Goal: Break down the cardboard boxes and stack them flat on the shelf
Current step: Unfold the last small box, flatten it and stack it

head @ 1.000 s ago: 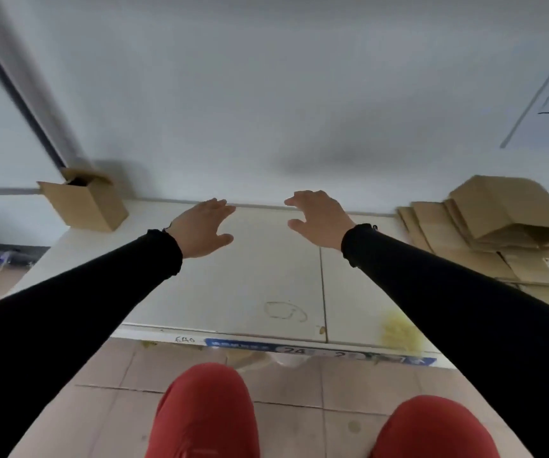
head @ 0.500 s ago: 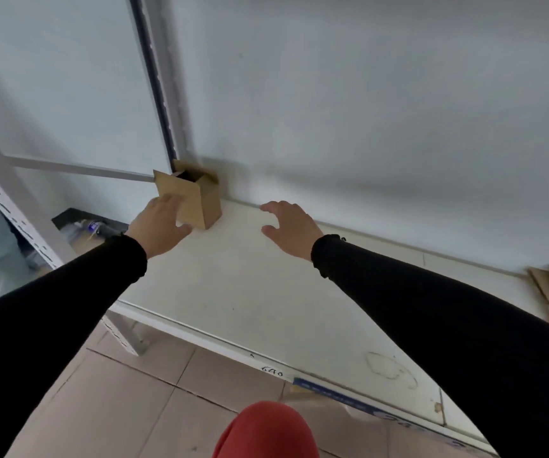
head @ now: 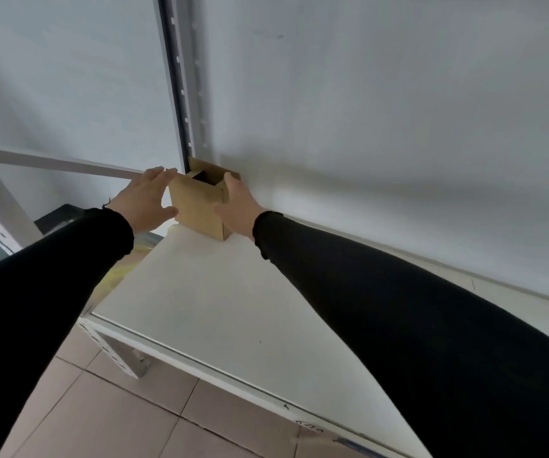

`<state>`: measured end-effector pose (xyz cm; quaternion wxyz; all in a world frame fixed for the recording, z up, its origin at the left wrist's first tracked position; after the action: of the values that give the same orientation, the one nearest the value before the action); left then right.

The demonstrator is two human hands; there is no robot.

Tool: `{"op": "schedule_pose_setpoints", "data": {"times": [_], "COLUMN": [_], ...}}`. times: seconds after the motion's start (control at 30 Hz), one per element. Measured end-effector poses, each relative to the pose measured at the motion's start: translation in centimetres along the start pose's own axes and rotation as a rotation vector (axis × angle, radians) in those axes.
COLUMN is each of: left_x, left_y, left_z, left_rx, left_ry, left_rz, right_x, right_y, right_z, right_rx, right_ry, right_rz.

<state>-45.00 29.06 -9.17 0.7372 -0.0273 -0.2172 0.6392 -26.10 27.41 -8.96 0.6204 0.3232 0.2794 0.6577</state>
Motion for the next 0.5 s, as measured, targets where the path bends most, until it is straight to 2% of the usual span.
{"op": "schedule_pose_setpoints", "data": {"times": [0.13,0.23,0.33,0.43,0.5], "left_x": [0.3,0.3,-0.1,-2.1,-4.4], "left_y": [0.0,-0.2,-1.5,-5.3,-8.2], "left_z": [-1.0,-1.4,-1.8,-1.7,-2.0], "left_rx": [-0.037,-0.055,-0.110,-0.170,-0.295], "left_ry": [-0.026,-0.020,-0.015,-0.046,-0.021], "left_rz": [-0.031,-0.010,-0.020,-0.102,-0.110], "right_x": [1.2,0.8,-0.7,-3.6,-6.3], "right_y": [-0.8,-1.5,-2.5,-4.4,-6.4], "right_z": [-1.6,-1.4,0.4,3.5,6.7], "right_rx": [0.055,0.069,0.053,0.039,0.049], "right_ry": [0.021,-0.080,-0.231,-0.263,-0.271], "right_rz": [-0.053,-0.048,0.007,0.050,0.036]}}
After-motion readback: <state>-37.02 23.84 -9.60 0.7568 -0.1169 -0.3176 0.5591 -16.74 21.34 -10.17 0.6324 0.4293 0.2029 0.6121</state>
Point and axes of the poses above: each hand's wrist, its own x-axis towards the middle knuckle, its own z-axis out of the back of the hand, y = z × x, the point moved 6 cm from there along x, towards the middle knuckle, and after that the axes turned 13 degrees about -y, right-handed, at the moved point
